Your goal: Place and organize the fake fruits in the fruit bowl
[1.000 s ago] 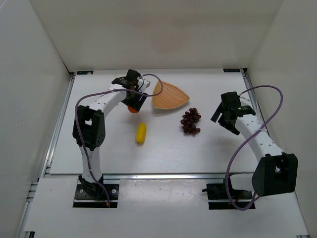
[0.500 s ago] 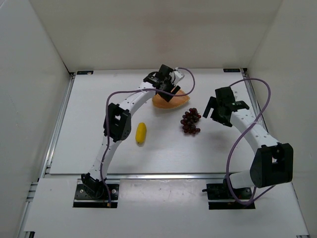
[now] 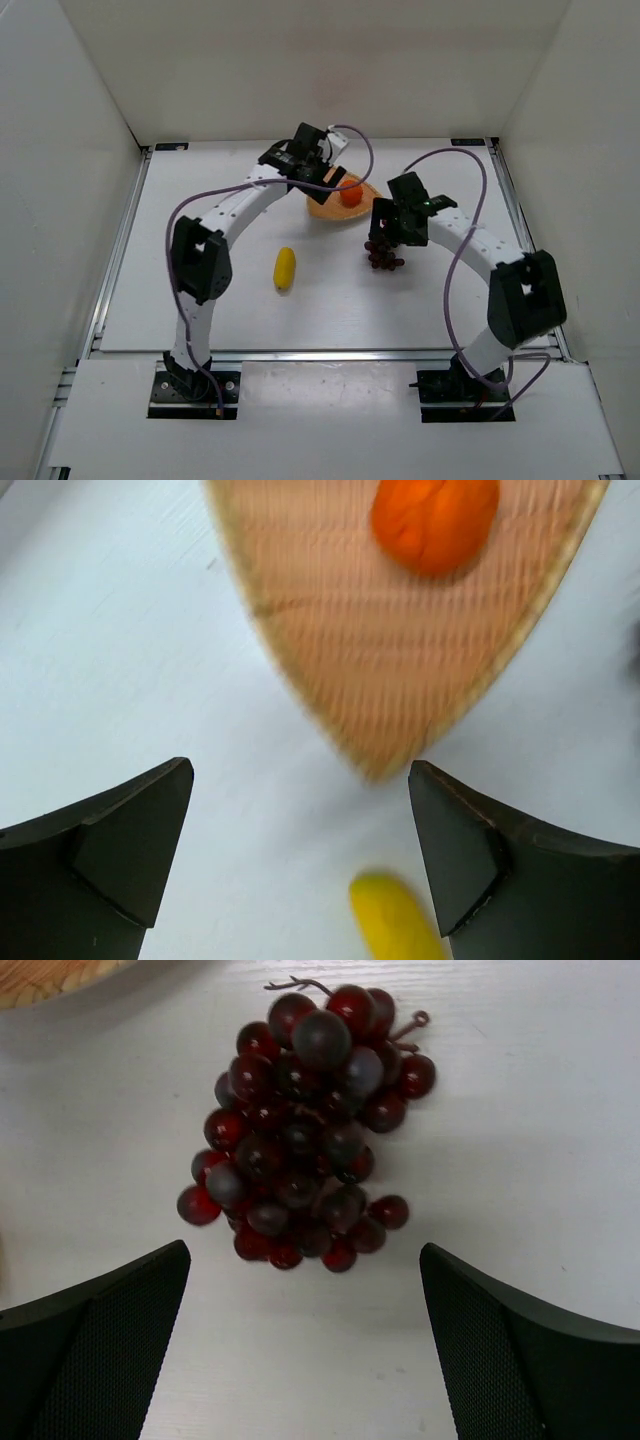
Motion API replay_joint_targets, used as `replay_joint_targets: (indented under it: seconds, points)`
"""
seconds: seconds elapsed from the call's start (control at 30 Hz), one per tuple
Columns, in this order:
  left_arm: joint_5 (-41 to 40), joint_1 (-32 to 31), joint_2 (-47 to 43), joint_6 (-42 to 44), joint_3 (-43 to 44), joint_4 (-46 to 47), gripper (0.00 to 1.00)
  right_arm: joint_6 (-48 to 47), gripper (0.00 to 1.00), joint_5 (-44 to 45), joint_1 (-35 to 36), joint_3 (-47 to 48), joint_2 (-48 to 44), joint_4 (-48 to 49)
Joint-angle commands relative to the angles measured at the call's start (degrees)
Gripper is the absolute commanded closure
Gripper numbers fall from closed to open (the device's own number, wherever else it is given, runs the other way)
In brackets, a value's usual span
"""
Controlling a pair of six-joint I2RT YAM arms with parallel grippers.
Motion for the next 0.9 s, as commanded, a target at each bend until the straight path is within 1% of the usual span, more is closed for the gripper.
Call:
replay_joint_targets:
  seconds: [0.0,0.03,0.07,0.1,0.17,0.3,0.33,0.37,0.4,0.47,0.5,0.6,0.63,0.7,0.8,0.87]
  points:
    - [-3.11,2.95,-12.78,-1.90,-8.99,-0.06,0.00,2.88,0.00,2.86,1.00,5.79,7.73,-2.29]
    - [-4.16,3.74,-16.02,-1.29,-11.45,-1.11,0.00,3.50,0.00,3.66,1.00,7.28,9.68,-4.74]
    - [-4.78,3.74,-17.44,-0.67,-15.92,-2.51,0.00,3.51,0.00,4.19,1.52,9.99,11.44,-5.72]
    - [-5.31,4.35,-18.76,-0.67,-18.13,-3.22,0.00,4.29,0.00,4.19,1.53,11.06,14.68,-6.43]
    - [-5.32,5.06,-22.28,-0.67,-23.75,-4.80,0.00,4.30,0.00,4.19,1.53,12.74,17.42,-7.23]
    - [-3.82,6.73,-27.29,-2.51,-31.68,-6.13,0.00,6.40,0.01,4.72,2.06,14.85,22.79,-8.37]
    - [-3.04,6.73,-28.09,-2.51,-32.91,-6.74,0.00,6.41,0.05,4.72,2.06,14.85,23.32,-8.37]
    - [-3.03,7.34,-29.31,-3.30,-34.05,-6.74,0.00,6.41,0.11,4.72,2.06,14.85,23.33,-8.37]
    - [-3.03,7.35,-29.85,-3.83,-35.98,-6.74,0.00,7.02,0.28,4.72,2.06,14.85,24.02,-8.37]
    - [-2.34,7.88,-30.72,-4.62,-37.49,-6.74,0.00,7.02,0.41,4.72,2.06,14.25,23.42,-8.98]
    - [-2.33,8.48,-31.25,-5.32,-38.62,-6.74,0.00,7.02,0.57,5.24,2.06,14.24,22.72,-9.51]
    - [-1.80,8.49,-31.79,-5.94,-40.12,-6.74,0.00,7.55,0.78,7.44,2.06,12.14,18.33,-10.12]
    - [-1.19,8.49,-31.79,-5.94,-40.13,-6.74,0.00,6.77,0.80,7.96,2.06,12.13,17.01,-10.13]
    - [-0.66,8.49,-32.40,-5.94,-41.44,-6.74,0.00,5.19,0.80,8.50,2.06,12.13,12.79,-10.74]
    - [1.26,8.49,-32.40,-5.42,-42.15,-7.79,0.00,-0.34,0.80,9.11,2.58,17.21,10.05,-11.44]
    - [2.41,8.49,-32.40,-5.41,-43.29,-8.32,0.00,-4.99,0.80,10.43,3.72,23.79,10.22,-11.45]
